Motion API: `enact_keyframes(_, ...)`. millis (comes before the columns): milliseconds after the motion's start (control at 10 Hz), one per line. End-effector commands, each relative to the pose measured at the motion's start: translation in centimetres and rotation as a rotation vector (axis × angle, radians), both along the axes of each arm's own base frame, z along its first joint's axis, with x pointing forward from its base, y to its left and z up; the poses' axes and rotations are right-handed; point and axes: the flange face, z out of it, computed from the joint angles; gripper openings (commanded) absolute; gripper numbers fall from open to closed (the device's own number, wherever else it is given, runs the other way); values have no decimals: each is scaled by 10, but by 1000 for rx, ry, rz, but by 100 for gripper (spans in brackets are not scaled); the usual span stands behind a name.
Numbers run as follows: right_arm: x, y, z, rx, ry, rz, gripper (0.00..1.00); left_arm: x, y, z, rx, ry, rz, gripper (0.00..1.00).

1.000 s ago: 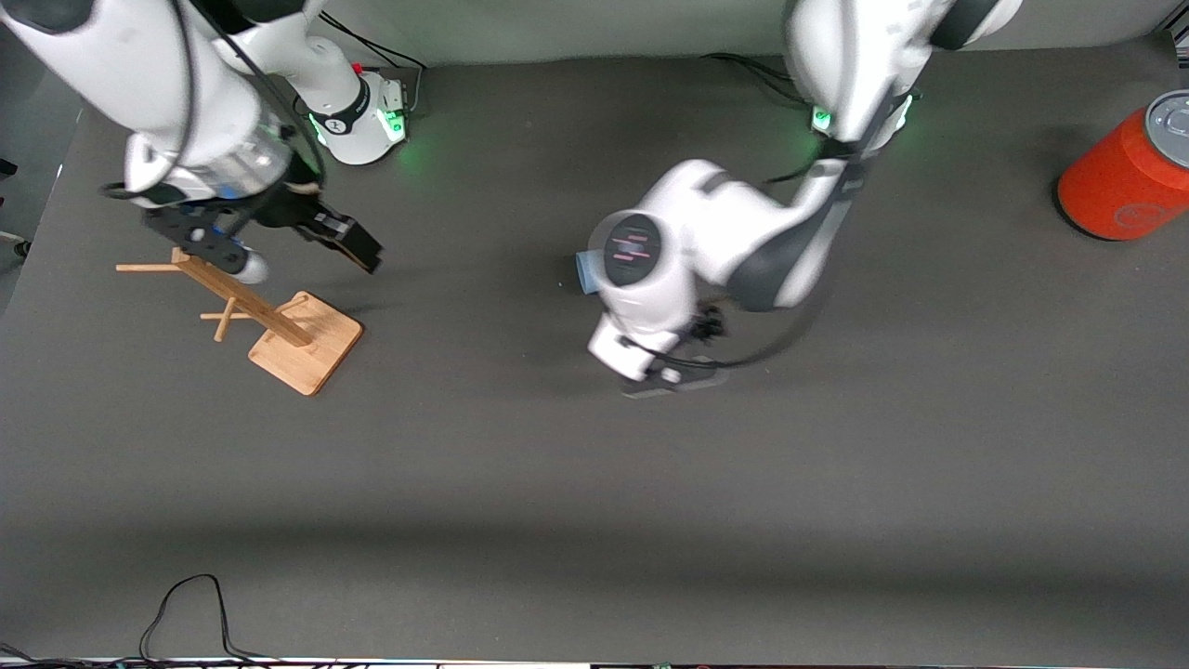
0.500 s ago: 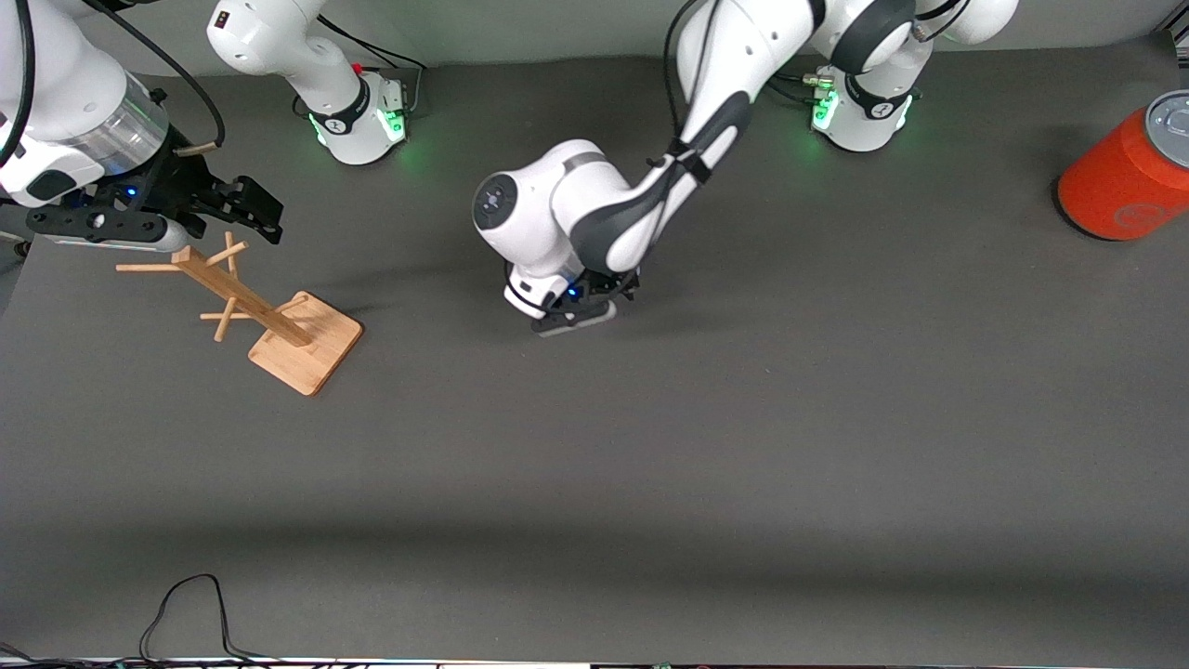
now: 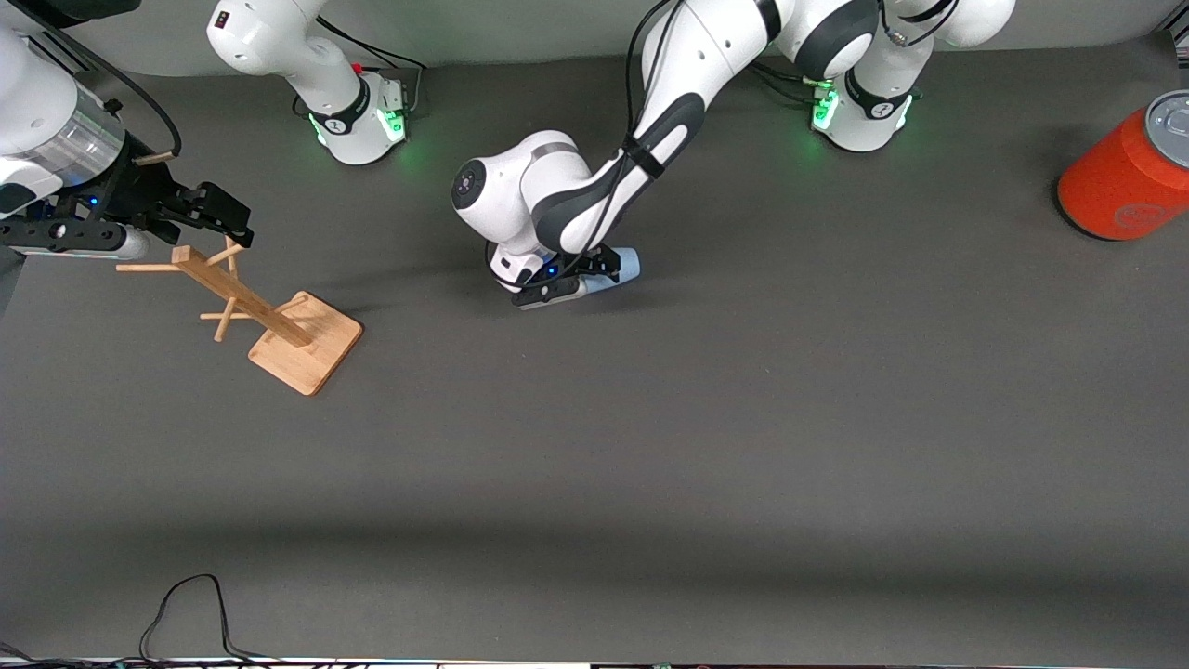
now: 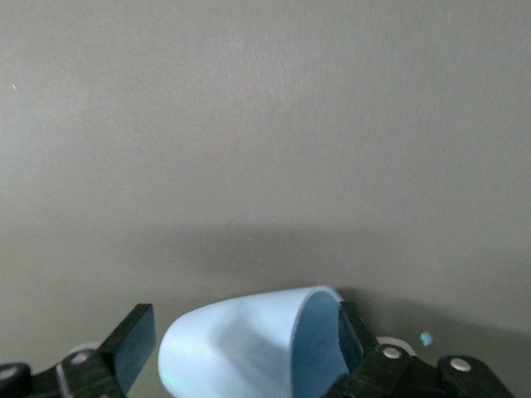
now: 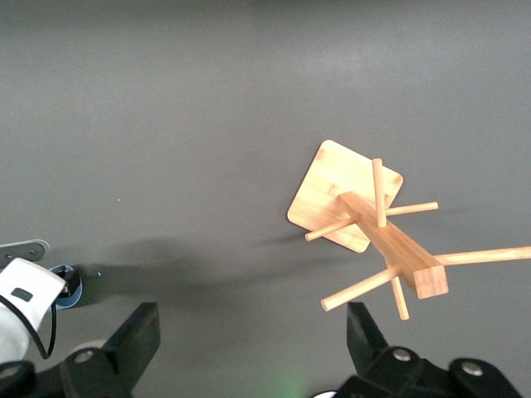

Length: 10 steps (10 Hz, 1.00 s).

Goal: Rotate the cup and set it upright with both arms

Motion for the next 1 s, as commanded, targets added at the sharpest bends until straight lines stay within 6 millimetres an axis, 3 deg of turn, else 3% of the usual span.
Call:
enact_keyframes(0,-1,3,-1,-4,-16,15,100,-3,4,-4,76,63,-140,92)
enact_keyframes(200,0,3,2,-1,-22,12,100,0,10,-8,109,119,-217,48)
enact_keyframes(300,3,6,-1,-4,-31,11,100,-1,12,-8,122,148,-248,13)
enact_keyframes(400,7,7,-3,16,-37,-5,100,-1,14,-8,129,154,-254,0)
enact_keyframes(600,25,-8,-26,52,-4,-92,100,3,15,-6,132,168,-294,0)
enact_keyframes(900,24,-12,-30,11,-11,-58,100,22,29,7,172,229,-382,0)
